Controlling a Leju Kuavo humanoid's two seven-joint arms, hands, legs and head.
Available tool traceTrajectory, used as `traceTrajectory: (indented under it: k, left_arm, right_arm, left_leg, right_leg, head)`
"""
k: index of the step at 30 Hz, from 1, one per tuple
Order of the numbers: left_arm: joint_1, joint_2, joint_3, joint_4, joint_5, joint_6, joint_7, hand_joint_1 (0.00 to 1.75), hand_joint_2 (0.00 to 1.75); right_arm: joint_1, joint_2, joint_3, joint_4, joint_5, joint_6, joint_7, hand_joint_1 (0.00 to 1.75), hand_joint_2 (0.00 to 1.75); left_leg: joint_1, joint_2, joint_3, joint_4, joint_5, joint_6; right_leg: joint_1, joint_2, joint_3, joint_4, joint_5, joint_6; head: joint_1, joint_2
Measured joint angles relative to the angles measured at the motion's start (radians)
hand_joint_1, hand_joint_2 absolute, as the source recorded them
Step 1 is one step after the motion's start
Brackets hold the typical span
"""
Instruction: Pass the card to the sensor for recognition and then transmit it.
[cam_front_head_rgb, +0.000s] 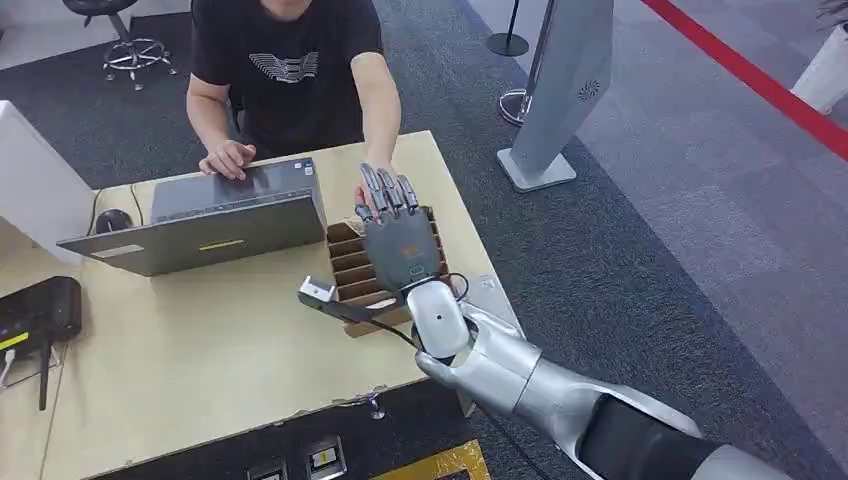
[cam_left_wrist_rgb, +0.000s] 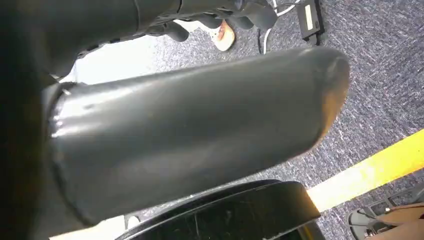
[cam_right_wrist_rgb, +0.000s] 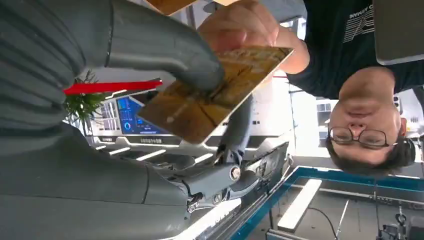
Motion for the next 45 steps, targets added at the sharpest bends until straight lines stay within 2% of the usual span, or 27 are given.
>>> traceTrajectory:
  k: [14,19,24,35,41,45]
  left_arm:
    - [0.0,0.0,0.0,0.0,-0.011,-0.002,0.0,0.0,0.0]
    - [0.002,0.0,0.0,0.0,-0.01,0.006,0.0,0.0,0.0]
    - [0.011,0.0,0.0,0.0,-0.01,0.012,0.0,0.0,0.0]
    - [0.029,0.0,0.001,0.0,0.001,0.027,0.0,0.0,0.0]
    - [0.035,0.002,0.002,0.0,0.013,0.032,0.0,0.0,0.0]
    - [0.04,0.002,0.003,0.0,0.032,0.047,-0.013,0.0,0.0]
  right_arm:
    - [0.015,-0.032,-0.008,-0.033,0.002,-0.008,0.019,1.75,1.75]
    - [0.035,-0.061,-0.027,-0.043,0.012,-0.02,0.049,1.75,1.75]
    - [0.079,-0.112,-0.082,-0.065,0.034,-0.019,0.079,1.75,1.75]
    - [0.219,-0.214,-0.291,-0.122,0.024,-0.021,0.084,1.75,1.75]
    - [0.25,-0.247,-0.339,-0.154,-0.018,-0.018,0.084,1.75,1.75]
    - [0.246,-0.254,-0.333,-0.155,-0.122,-0.025,0.061,1.75,1.75]
  left_leg:
    - [0.0,0.0,0.0,0.0,0.0,0.0]
    - [0.0,0.0,0.0,0.0,0.0,0.0]
    - [0.0,0.0,0.0,0.0,0.0,0.0]
    - [0.0,0.0,0.0,0.0,0.0,0.0]
    - [0.0,0.0,0.0,0.0,-0.001,0.0]
    - [0.0,0.0,-0.001,0.0,0.0,0.0]
  right_leg:
    - [0.0,0.0,0.0,0.0,0.0,0.0]
    - [0.0,0.0,0.0,0.0,0.0,0.0]
    - [-0.001,0.0,-0.001,0.0,0.0,0.0]
    - [-0.001,0.0,-0.001,0.0,0.0,0.0]
    - [-0.001,0.0,-0.001,0.0,0.0,0.0]
    - [0.0,0.0,-0.001,0.0,0.0,0.0]
  head:
    - [0.0,0.0]
    - [0.0,0.0]
    - [0.0,0.0]
    - [0.0,0.0]
    - [0.0,0.0]
    - [0.0,0.0]
